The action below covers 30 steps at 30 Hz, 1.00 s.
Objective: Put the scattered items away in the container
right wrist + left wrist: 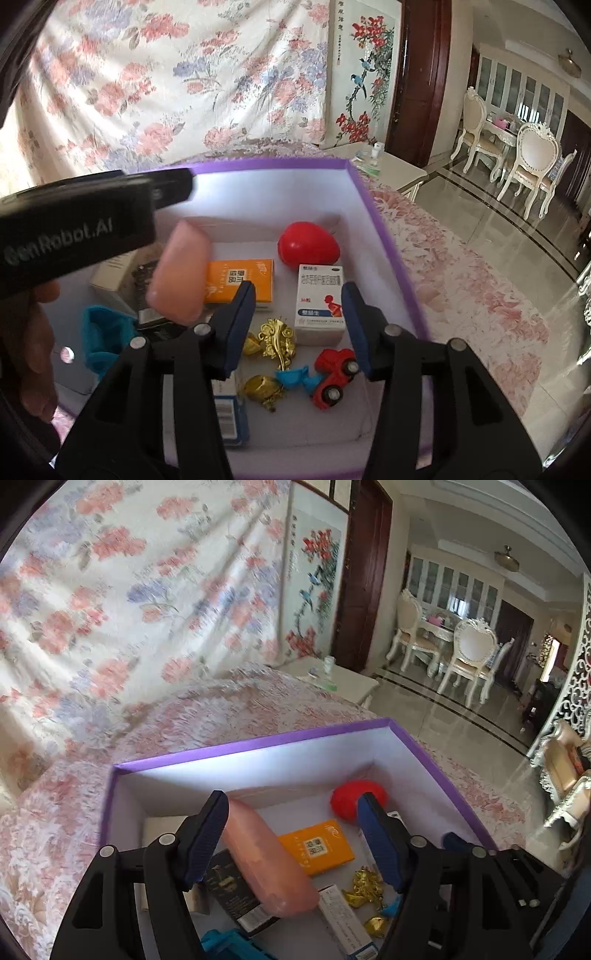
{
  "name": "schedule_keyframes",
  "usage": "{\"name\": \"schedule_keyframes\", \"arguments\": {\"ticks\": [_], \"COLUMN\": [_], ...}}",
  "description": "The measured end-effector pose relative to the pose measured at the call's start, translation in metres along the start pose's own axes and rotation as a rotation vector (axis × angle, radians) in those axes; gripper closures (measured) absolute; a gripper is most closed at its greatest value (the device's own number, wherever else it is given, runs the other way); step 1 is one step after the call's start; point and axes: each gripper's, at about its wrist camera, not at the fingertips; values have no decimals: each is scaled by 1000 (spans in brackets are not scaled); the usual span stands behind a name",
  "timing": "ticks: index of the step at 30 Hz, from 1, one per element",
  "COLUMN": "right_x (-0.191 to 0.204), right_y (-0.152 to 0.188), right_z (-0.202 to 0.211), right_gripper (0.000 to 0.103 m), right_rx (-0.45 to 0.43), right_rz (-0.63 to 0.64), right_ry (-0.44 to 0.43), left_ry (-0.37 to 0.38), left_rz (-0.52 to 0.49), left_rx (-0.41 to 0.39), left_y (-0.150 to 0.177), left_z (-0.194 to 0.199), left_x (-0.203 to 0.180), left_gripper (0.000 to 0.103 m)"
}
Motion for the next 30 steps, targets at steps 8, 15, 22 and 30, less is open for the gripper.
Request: {"name": "schedule_keyframes", "arguments": {"ticks": [8, 15, 22, 30], "right_x": [5, 17, 18, 16], "right_y": [23, 47, 55, 57], "right_z": [65, 92, 96, 95], "right_gripper": [6, 1, 1, 1], "right_rx": [-39, -12, 5, 14], "right_rz": [31, 54, 53, 55], "right_ry": [-34, -24, -36, -37], "left_ry": [-95, -133, -142, -163], "left_rz": [87, 172, 158, 149], "left_rx": [5, 62, 63, 63], "left_y": [50, 97, 104, 105], "left_z": [82, 112, 120, 122], "left_x": [18, 20, 12, 8], "left_gripper": [17, 3, 1, 0]}}
Point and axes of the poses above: each gripper's, at about its wrist camera, not at the fingertips, and z roughly against the way its jaws point, x to its left, y to its underside, and after that the axes turned 11 degrees about x, right-handed
